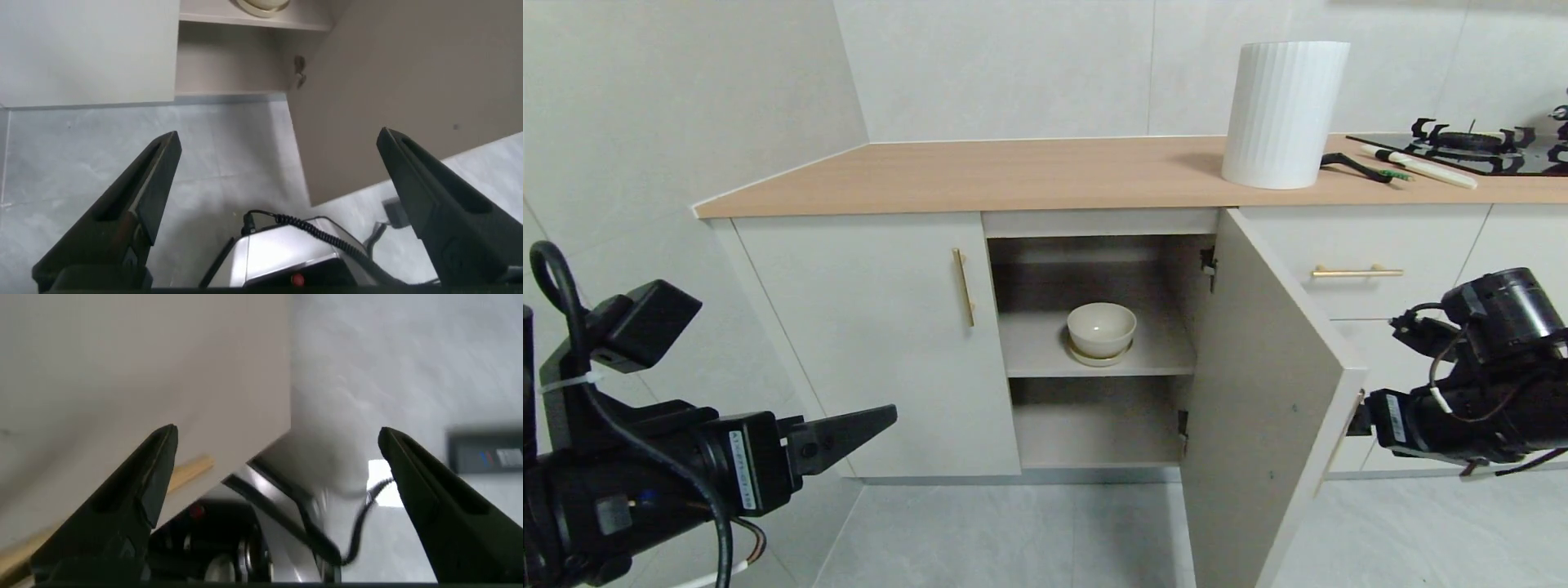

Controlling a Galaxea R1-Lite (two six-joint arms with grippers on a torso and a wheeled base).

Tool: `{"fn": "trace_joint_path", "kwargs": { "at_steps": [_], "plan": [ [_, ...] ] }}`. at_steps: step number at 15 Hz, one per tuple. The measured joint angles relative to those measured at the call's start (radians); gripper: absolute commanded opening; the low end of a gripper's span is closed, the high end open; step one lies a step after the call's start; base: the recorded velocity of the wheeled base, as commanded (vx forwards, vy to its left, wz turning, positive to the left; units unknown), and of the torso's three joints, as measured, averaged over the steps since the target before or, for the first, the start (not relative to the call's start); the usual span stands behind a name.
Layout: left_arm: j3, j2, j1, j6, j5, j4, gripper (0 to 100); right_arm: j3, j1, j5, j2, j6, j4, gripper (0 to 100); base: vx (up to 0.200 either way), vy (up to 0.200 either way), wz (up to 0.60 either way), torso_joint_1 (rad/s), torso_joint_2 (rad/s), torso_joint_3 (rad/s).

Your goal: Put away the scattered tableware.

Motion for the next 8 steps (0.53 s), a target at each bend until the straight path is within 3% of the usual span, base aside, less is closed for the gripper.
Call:
{"fn": "trace_joint_path", "kwargs": {
  "at_steps": [8],
  "plan": [
    [-0.002, 0.003, 0.013, 0.006, 0.001, -0.002, 100, -0.244, 0.235, 0.001, 0.218, -0.007, -0.062, 100, 0.0, 0.0, 0.0, 0.0, 0.0, 0.0]
  ]
}}
